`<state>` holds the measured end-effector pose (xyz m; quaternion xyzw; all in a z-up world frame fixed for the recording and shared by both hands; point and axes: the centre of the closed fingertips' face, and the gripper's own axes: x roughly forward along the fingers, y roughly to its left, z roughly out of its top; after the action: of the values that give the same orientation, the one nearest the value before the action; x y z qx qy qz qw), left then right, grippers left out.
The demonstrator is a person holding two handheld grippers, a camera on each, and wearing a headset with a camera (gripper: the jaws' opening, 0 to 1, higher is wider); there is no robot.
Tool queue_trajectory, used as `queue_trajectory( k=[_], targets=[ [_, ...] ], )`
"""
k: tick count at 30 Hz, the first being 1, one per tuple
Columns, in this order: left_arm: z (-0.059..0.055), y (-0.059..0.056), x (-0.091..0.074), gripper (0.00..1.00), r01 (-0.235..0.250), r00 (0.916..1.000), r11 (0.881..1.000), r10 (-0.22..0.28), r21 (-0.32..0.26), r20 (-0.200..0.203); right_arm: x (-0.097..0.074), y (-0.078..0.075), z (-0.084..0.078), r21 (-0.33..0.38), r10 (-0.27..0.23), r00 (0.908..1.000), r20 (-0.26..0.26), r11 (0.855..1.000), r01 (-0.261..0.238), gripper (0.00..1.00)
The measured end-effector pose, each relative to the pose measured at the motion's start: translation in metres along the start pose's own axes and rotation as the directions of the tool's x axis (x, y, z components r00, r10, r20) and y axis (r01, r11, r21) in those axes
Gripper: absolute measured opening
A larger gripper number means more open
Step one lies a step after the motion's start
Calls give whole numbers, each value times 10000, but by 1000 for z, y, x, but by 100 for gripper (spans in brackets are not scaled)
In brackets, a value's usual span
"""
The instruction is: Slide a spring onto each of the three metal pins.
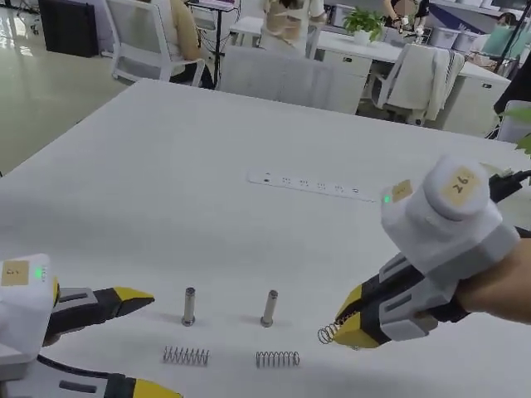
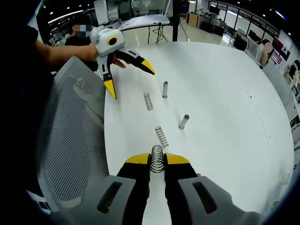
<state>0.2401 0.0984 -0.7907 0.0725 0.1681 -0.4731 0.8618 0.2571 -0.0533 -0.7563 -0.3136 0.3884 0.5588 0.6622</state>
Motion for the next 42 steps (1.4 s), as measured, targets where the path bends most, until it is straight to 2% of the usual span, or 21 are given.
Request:
queue_trajectory(
  k=[12, 19, 23, 28, 32, 33, 37, 42],
  targets=[
    [-2, -4, 2, 84, 44, 10000, 10000, -44, 66, -48, -18, -14, -11, 138, -275, 9988, -413, 9995, 281, 9],
    [-2, -6, 4, 86, 86, 9999, 9999, -86, 72, -75, -24, -26, -25, 31, -582, 9924, -1084, 9983, 589, 9],
    [-2, -7, 5, 87, 119, 9999, 9999, -119, 85, -89, -29, -35, -33, -152, -830, 9833, -1619, 9965, 816, 9],
    [-1, -8, 6, 86, 145, 9999, 9998, -144, 123, -75, -29, -43, -39, -311, -1010, 9743, -2016, 9948, 967, 9],
    [0, -8, 6, 86, 132, 9999, 9998, -132, 146, -58, -26, -55, -51, -569, -1329, 9547, -2664, 9909, 1221, 9],
    [0, -8, 6, 86, 134, 9999, 9998, -133, 141, -66, -25, -56, -52, -588, -1348, 9521, -2745, 9906, 1233, 9],
    [-1, -8, 6, 86, 148, 9999, 9998, -147, 167, -90, -22, -60, -55, -631, -1381, 9467, -2909, 9901, 1250, 9],
    [-1, -7, 6, 85, 155, 9998, 9997, -153, 189, -112, -16, -60, -54, -680, -1255, 9461, -2986, 9916, 1101, 9]
  ],
)
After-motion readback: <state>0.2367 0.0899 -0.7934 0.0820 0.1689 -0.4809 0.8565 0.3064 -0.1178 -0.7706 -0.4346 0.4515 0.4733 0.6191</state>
